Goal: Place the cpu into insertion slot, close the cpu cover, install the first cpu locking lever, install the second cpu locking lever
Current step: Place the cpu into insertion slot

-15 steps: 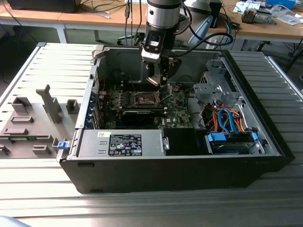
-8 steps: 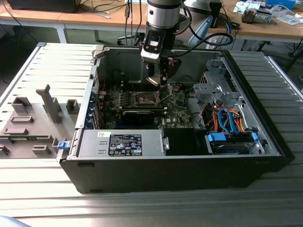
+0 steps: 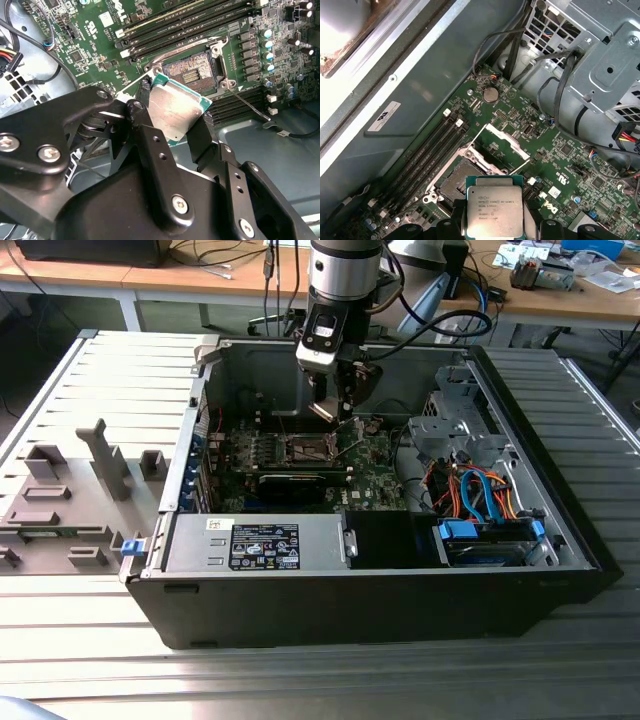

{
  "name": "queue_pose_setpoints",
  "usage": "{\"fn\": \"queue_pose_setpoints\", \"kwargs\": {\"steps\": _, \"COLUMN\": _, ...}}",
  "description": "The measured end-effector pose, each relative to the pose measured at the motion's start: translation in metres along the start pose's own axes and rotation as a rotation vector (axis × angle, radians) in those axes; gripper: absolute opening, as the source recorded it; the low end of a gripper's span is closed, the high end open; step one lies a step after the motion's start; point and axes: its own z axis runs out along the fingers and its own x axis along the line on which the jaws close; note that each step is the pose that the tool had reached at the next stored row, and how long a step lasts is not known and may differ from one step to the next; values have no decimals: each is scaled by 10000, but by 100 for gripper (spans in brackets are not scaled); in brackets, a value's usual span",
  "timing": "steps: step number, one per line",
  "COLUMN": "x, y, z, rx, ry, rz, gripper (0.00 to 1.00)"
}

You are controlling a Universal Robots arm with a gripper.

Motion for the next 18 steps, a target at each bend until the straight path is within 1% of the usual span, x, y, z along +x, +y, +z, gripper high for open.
{"fn": "queue_pose_setpoints", "kwargs": {"steps": 18, "x": 0, "y": 0, "z": 0, "rx": 2, "ry": -12, "rz": 351, "gripper": 54}}
